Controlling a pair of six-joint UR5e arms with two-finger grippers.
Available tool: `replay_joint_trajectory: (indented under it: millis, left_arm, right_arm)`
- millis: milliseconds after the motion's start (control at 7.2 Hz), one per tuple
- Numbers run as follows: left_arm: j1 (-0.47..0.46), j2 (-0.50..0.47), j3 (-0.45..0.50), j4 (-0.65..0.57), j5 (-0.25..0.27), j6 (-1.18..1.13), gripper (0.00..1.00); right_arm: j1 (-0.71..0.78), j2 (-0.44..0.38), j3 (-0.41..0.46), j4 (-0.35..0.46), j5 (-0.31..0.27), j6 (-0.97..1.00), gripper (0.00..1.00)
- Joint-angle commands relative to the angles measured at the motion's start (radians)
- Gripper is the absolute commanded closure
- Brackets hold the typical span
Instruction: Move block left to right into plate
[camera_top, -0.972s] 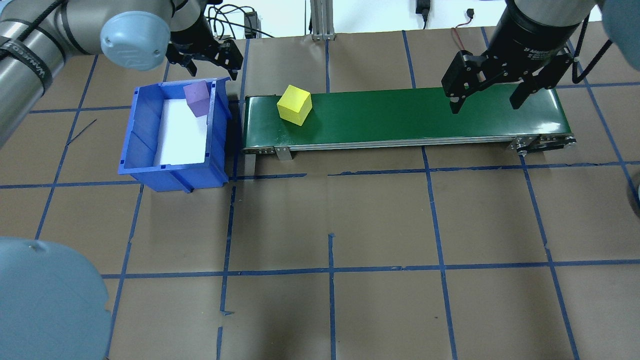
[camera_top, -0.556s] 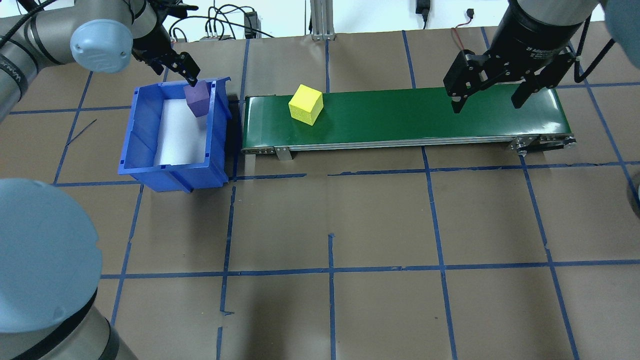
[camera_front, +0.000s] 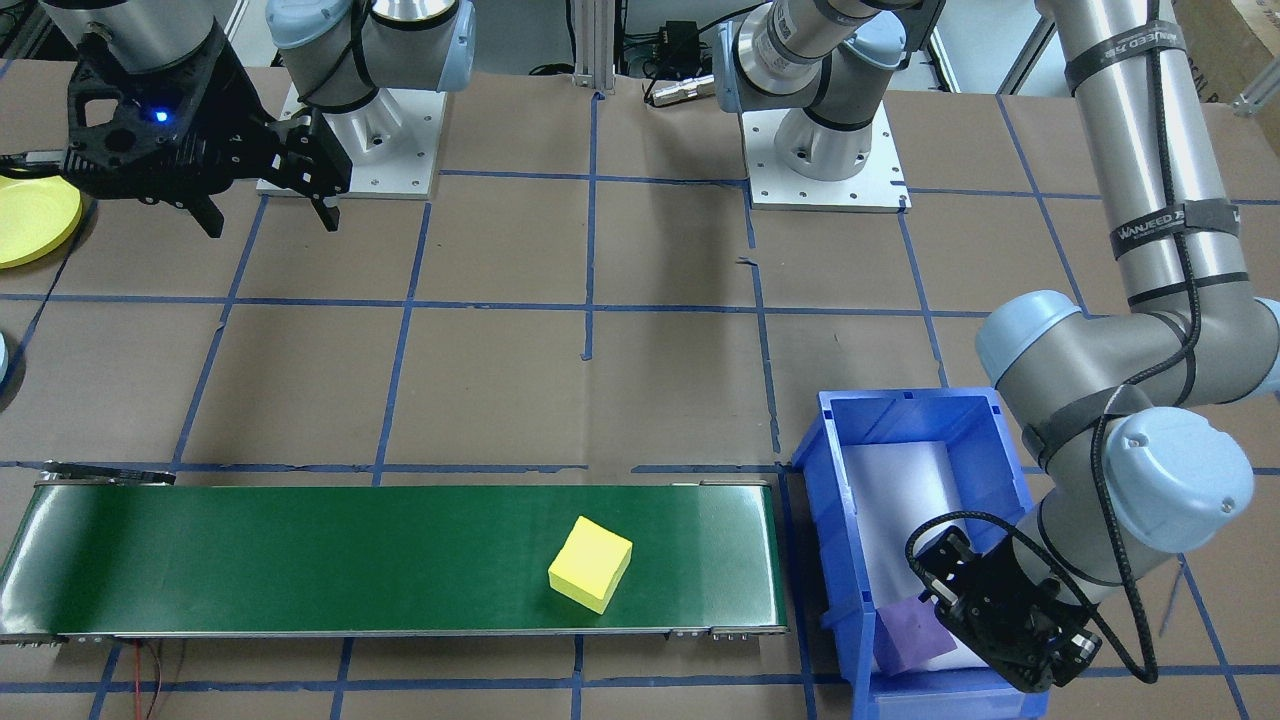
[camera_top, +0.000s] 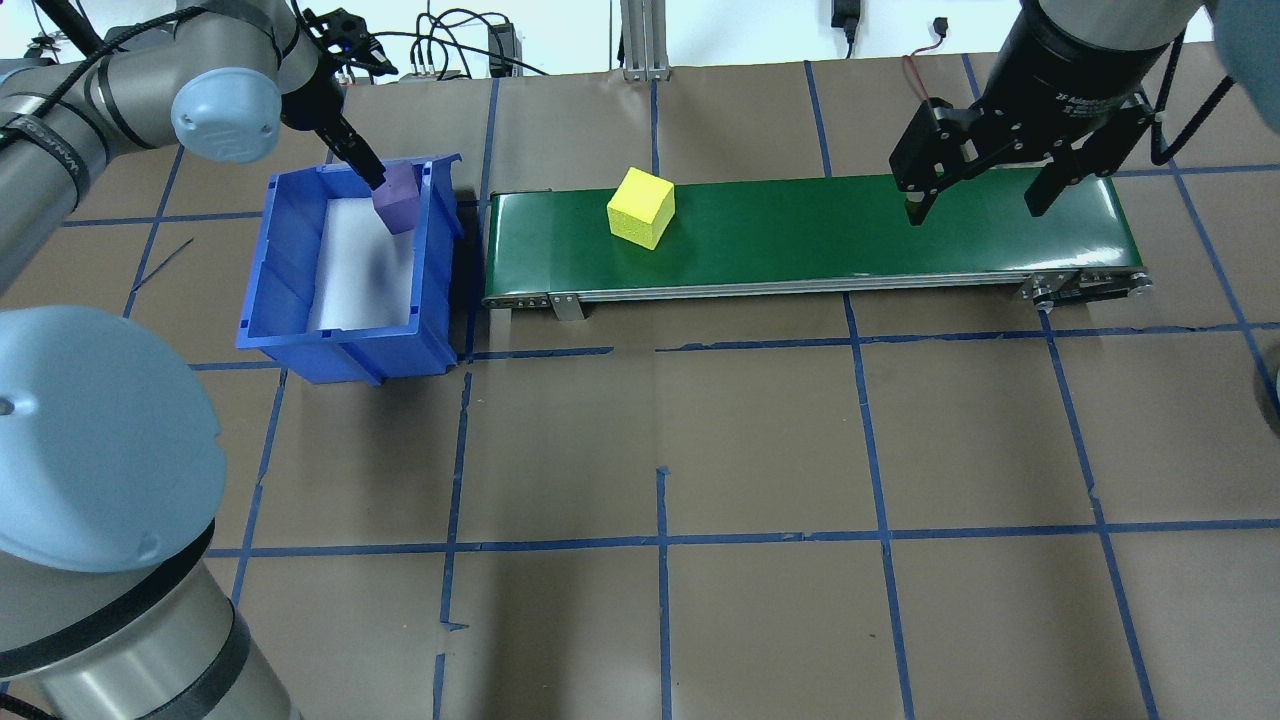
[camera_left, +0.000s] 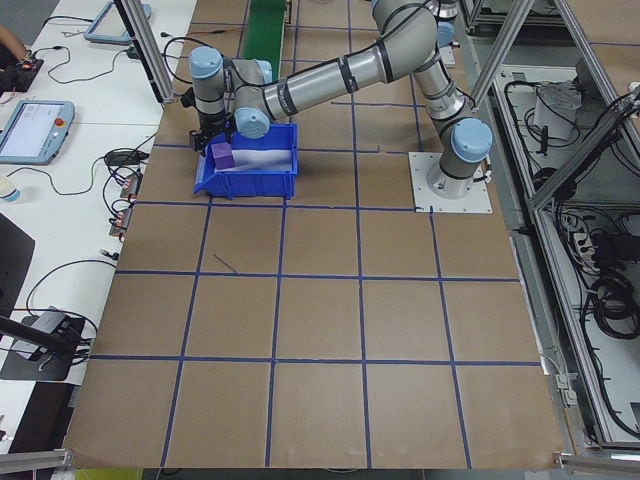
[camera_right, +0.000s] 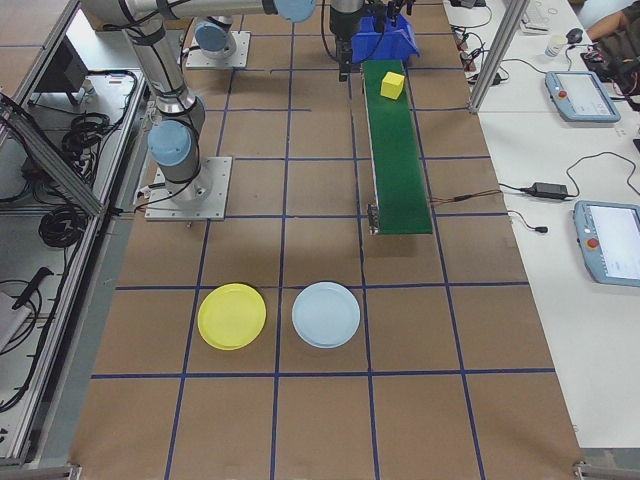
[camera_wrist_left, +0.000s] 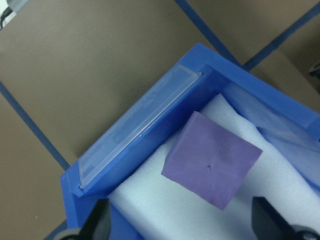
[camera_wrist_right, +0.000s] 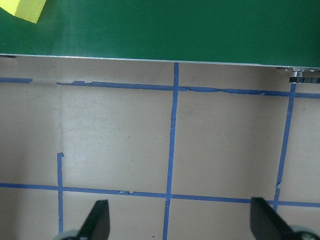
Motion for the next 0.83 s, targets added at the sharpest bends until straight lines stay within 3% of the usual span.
replay_joint_trajectory:
  millis: [0, 278, 556, 694]
  left_arm:
    - [0.000, -0.020, -0.039, 0.031, -0.007, 0.055, 0.00]
    - [0.000, -0.028, -0.058, 0.031, -0.069, 0.056, 0.00]
    - [0.000, -0.046, -0.059, 0.109, -0.115, 0.064, 0.03]
    - [0.000, -0.049, -0.059, 0.111, -0.116, 0.064, 0.23]
  right_arm:
    - [0.000, 0.000, 0.000, 0.000, 0.000, 0.002, 0.00]
    - [0.000, 0.001, 0.000, 0.000, 0.000, 0.000, 0.00]
    - [-0.002, 0.001, 0.000, 0.000, 0.000, 0.000, 0.00]
    - [-0.002, 0.001, 0.000, 0.000, 0.000, 0.000, 0.00]
